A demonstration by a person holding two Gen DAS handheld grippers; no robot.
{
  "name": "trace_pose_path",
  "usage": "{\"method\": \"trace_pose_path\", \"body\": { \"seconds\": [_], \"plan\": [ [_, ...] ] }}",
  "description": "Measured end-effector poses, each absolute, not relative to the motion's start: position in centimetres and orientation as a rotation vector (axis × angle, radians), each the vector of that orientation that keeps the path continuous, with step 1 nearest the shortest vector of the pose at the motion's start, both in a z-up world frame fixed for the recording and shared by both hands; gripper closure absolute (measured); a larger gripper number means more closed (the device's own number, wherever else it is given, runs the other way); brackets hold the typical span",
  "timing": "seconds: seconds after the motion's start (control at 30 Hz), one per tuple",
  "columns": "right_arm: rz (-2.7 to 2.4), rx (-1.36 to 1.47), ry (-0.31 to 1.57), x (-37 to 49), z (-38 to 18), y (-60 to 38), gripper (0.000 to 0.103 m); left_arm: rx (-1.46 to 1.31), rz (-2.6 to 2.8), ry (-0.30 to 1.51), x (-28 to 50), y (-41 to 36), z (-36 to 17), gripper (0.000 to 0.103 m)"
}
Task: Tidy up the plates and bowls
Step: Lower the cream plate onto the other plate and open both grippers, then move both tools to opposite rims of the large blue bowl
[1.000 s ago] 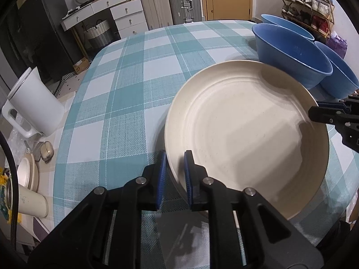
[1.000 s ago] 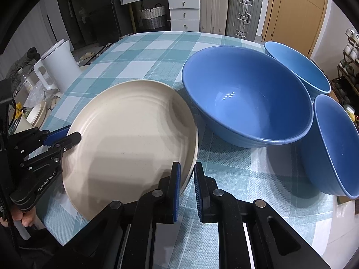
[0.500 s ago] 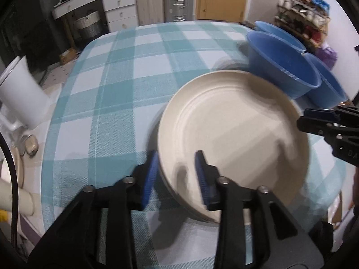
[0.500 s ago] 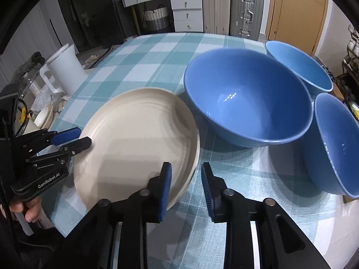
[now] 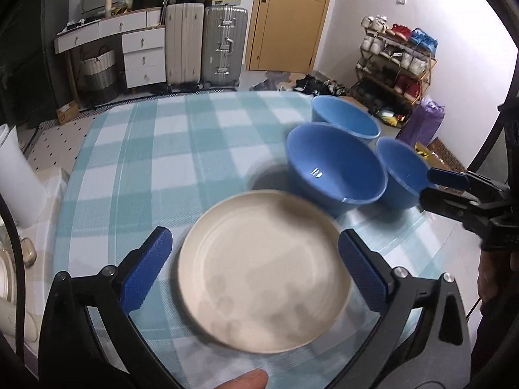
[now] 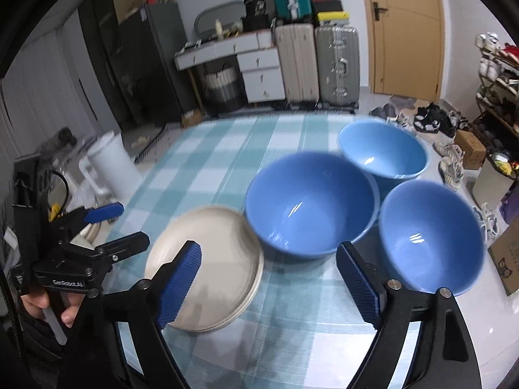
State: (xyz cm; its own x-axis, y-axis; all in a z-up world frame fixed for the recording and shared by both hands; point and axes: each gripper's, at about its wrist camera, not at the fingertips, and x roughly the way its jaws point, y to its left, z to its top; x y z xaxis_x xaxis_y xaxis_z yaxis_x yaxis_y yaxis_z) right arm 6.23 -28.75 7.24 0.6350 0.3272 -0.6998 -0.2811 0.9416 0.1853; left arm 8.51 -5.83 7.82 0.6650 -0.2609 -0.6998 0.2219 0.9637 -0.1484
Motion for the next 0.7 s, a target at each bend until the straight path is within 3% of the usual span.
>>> {"method": "trace_pose_path", "body": {
  "seconds": [0.07,0.43,0.7],
  "plan": [
    [0.338,0.075,0.794,6.0,8.6,-29.9,0.001,-0.059,-0.282,0.786,8.8,-6.5,8.8,0.001],
    [0.219,0.116,0.737,6.4,13.4,-35.9,0.001,-0.1,-0.321,0.735,12.3,-9.9,13.3,0.001],
    [0.145,0.177,0.759,9.2,13.8,-40.2,0.001,-0.093,-0.345,0.772,16.3,-12.8,13.7,0.001]
  ]
}}
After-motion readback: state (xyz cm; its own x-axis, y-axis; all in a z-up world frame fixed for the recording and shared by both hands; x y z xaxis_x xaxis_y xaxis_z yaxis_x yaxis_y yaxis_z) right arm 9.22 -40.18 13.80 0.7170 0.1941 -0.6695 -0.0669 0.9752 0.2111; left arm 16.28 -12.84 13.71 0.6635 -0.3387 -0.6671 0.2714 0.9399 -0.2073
